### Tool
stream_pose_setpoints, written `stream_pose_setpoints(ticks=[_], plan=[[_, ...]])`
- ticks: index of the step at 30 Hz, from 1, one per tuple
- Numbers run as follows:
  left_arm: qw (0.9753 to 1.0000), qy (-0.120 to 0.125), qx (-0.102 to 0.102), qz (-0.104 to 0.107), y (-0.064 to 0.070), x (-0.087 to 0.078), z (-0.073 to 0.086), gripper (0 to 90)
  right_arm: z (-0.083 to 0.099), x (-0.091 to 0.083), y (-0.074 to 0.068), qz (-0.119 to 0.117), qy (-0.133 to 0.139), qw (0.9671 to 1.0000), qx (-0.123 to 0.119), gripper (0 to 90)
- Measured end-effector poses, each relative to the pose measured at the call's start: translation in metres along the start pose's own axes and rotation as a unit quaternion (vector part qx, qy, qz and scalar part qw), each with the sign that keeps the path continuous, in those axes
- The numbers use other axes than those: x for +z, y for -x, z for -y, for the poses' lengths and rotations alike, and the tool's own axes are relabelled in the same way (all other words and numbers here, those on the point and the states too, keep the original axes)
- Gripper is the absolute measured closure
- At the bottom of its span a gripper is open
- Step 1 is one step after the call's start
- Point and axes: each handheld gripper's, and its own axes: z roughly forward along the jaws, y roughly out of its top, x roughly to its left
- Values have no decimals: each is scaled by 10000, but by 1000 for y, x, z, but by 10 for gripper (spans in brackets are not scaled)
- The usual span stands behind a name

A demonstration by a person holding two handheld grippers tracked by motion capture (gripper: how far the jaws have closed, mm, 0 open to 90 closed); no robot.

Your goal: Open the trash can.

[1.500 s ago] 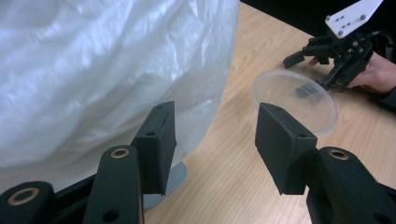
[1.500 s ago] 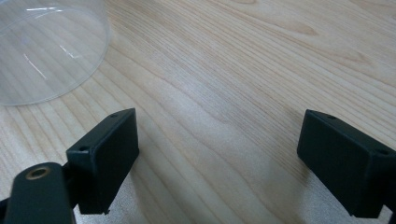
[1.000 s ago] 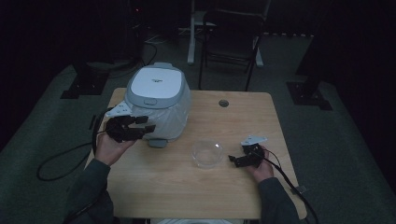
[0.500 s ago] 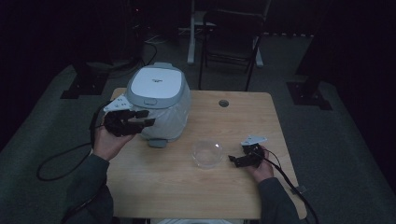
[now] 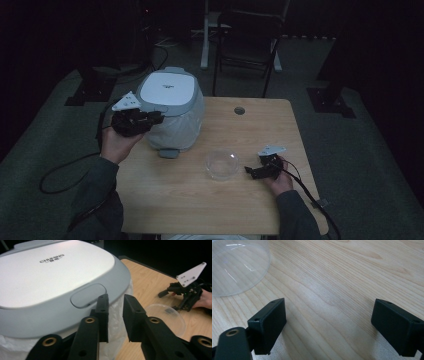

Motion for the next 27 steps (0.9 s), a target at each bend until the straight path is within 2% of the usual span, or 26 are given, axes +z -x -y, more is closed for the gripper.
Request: stream_pose_setpoints(ticks=[6,9,12,22,27], plan=[[10000,-32,10,-63,-4,5,-2,900,0,0,0,-1,1,10000,2,118],[10000,-16,26,-58,-5,5,-4,900,0,0,0,-1,0,10000,3,118],[9998,14,2,-173,-5,4,-6,900,0,0,0,0,1,10000,2,118],[9997,82,-77,-206,-10,12,-13,900,0,0,0,2,0,10000,5,118],[9997,76,-35,-213,-10,15,-15,900,0,0,0,1,1,10000,1,118]])
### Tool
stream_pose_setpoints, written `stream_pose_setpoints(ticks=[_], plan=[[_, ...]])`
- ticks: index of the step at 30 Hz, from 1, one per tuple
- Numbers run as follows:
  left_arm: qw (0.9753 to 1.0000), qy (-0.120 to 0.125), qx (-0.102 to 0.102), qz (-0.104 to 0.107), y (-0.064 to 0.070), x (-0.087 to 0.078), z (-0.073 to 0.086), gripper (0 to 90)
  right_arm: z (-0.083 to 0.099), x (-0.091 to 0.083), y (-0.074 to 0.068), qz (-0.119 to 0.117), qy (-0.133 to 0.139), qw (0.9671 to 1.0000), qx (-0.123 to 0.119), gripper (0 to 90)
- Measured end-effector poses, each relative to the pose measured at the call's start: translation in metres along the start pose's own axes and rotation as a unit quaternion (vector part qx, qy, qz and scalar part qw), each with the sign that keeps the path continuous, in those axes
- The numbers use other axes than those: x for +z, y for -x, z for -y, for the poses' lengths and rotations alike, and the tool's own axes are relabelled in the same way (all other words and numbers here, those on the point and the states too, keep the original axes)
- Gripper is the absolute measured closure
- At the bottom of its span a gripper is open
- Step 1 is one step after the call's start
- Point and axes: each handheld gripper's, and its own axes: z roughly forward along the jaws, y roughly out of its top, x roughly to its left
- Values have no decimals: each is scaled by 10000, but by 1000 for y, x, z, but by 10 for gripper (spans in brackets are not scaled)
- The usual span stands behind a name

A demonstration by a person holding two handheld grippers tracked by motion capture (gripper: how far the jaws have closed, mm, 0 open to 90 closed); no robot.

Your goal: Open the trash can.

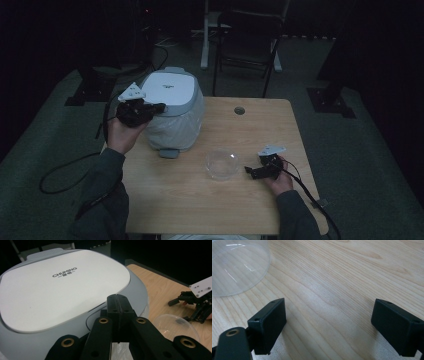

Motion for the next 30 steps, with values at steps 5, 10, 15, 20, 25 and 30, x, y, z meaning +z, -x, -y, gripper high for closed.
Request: stream_pose_setpoints(ticks=[5,10,15,20,25,30], plan=[[10000,34,-34,-85,-4,-1,1,900,0,0,0,0,0,10000,3,119],[10000,43,-73,-17,-5,0,3,900,0,0,0,-1,-1,10000,3,118],[10000,18,-62,-36,-4,-1,4,900,0,0,0,2,-5,10000,-1,119],[9999,87,-81,-49,-5,-3,5,884,0,0,0,4,-6,10000,1,119],[9995,285,-49,129,3,-10,10,795,0,0,0,1,-5,10000,0,119],[9987,461,21,216,12,-20,17,731,0,0,0,3,-5,10000,-2,119]])
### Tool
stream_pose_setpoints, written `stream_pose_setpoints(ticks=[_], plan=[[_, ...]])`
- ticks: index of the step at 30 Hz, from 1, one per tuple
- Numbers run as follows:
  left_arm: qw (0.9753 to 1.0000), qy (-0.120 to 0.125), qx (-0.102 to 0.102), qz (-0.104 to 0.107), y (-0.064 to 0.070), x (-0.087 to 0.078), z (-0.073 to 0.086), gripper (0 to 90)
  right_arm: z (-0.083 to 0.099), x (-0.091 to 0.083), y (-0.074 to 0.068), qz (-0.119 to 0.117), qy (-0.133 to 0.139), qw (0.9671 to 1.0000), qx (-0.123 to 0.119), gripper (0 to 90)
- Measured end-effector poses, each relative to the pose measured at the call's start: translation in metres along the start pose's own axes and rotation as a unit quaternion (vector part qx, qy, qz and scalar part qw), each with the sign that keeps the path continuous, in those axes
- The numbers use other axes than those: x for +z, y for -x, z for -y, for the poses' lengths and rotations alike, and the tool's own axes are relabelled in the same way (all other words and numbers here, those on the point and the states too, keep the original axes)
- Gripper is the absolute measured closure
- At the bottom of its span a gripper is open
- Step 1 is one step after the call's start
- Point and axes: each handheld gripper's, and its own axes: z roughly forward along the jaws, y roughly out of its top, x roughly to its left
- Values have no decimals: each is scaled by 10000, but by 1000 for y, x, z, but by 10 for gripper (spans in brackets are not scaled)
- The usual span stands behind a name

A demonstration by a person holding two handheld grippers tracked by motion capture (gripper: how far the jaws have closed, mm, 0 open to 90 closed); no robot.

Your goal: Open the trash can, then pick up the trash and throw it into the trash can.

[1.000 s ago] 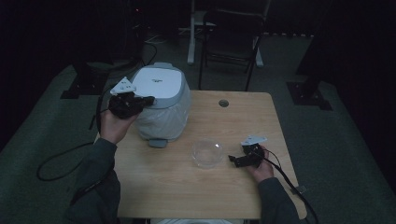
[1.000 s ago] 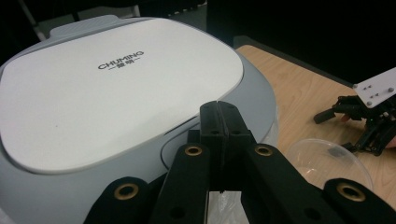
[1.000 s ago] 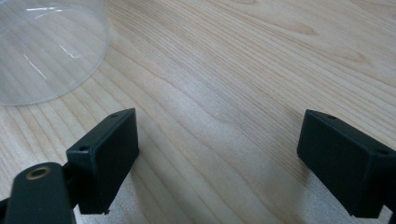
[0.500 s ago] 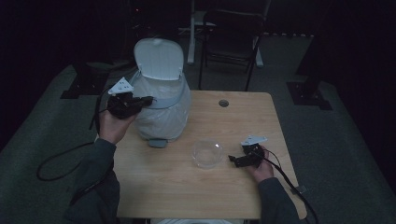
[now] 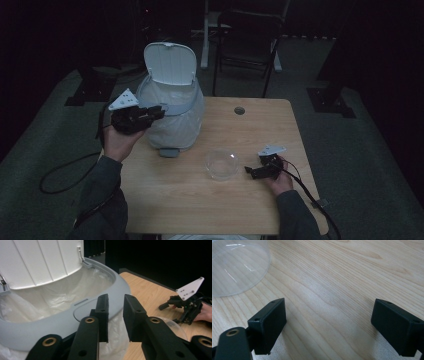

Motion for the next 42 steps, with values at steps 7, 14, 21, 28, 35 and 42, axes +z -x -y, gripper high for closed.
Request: stream_pose_setpoints(ticks=[7,14,21,28,35,42], plan=[[9998,10,-116,134,5,-6,19,672,0,0,0,2,-2,10000,1,119],[9994,-148,-164,260,12,-4,50,609,0,0,0,-7,-3,10000,6,119],[9980,-308,-380,402,22,17,90,574,1,-2,-3,-6,68,10000,17,233],[9977,-446,-468,194,32,37,137,539,0,-11,-5,-54,-4,10000,-68,595],[9957,-673,-612,161,33,47,165,511,-6,-28,-7,-180,372,9991,-6,709],[9928,-968,-687,177,33,58,181,511,-14,-48,-13,-471,800,9957,-39,897]])
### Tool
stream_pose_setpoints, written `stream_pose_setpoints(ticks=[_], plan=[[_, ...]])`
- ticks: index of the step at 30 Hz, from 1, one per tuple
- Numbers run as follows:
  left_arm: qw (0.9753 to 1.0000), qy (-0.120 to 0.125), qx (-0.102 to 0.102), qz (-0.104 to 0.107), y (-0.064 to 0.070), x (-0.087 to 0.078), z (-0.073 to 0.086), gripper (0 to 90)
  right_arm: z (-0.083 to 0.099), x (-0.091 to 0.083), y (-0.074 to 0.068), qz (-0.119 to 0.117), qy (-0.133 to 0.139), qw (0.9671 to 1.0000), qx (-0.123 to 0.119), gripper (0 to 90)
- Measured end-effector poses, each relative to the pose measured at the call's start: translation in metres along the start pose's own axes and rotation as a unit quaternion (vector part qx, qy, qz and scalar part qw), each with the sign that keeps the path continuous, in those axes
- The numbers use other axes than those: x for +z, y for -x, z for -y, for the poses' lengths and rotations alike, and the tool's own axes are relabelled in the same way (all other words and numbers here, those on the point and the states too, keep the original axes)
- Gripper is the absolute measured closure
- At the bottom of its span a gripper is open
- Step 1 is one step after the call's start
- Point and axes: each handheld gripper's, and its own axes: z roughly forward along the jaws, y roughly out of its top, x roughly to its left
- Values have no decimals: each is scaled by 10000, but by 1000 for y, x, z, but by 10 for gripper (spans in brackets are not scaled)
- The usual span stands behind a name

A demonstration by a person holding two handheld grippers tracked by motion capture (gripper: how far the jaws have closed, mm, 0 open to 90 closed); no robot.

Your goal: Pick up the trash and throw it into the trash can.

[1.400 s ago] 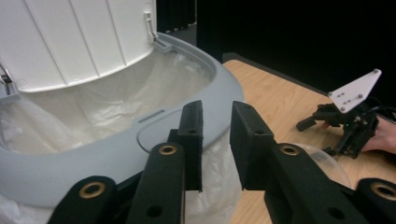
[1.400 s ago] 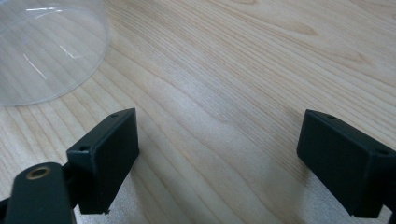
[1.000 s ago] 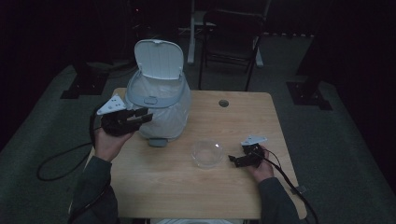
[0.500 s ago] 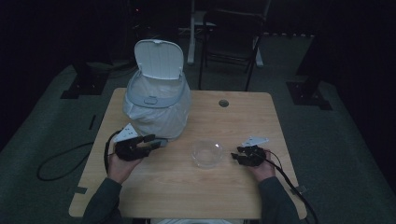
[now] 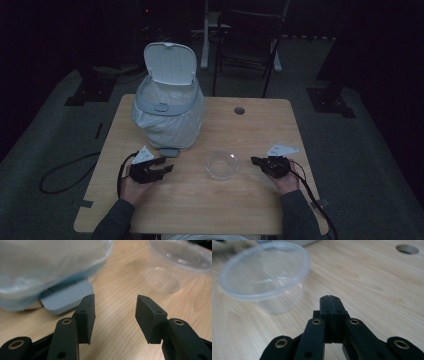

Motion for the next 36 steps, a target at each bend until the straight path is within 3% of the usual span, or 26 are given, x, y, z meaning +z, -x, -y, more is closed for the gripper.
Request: stream_pose_setpoints(ticks=[8,14,18,22,29,36], plan=[[9993,-370,45,12,1,14,7,511,-16,-4,-22,-373,215,9987,-273,898],[9988,-491,85,-17,1,18,9,511,-26,10,-37,-477,259,9973,-504,898],[9986,-514,68,-29,0,18,9,511,-32,20,-39,-393,218,9973,-574,898],[9985,-548,83,-48,0,19,9,510,-29,27,-37,-343,90,9975,-611,898],[9983,-564,128,-58,2,19,9,510,-19,24,-20,-363,70,9988,-309,896],[9983,-556,149,-74,2,19,9,507,-4,35,-8,-305,-230,9992,-126,860]])
